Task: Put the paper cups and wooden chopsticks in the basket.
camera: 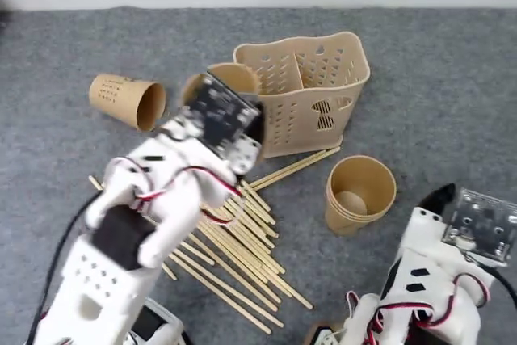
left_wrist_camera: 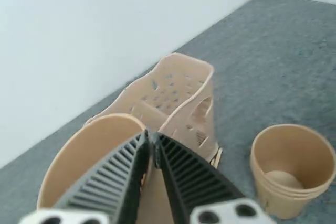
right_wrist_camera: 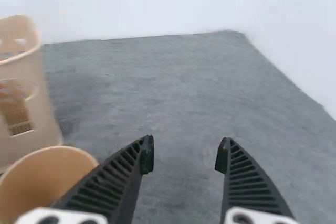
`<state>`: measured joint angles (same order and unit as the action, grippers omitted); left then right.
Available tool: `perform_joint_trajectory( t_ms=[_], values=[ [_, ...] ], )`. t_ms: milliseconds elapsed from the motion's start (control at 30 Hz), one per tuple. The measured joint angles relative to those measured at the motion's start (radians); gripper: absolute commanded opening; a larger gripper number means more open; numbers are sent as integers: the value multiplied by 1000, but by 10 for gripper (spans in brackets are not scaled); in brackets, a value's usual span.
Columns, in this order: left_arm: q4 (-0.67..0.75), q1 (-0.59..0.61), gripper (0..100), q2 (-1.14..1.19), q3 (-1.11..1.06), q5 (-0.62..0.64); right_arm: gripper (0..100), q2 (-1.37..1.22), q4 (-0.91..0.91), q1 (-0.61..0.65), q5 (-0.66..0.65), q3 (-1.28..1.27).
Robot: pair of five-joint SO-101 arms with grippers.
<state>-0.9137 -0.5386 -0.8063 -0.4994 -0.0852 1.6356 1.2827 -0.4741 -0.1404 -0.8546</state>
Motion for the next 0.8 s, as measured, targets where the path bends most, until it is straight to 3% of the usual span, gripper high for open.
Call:
perform_joint_trajectory(
  t_ms=[333,567,800],
  values=[
    [307,-204,12,0,-150,0,211,0,-26,-75,40,0],
    [339,-341,12,2,-153,0,211,0,-26,-75,40,0],
    [391,-400,12,2,-170,0,211,0,-28,-75,41,0]
  ],
)
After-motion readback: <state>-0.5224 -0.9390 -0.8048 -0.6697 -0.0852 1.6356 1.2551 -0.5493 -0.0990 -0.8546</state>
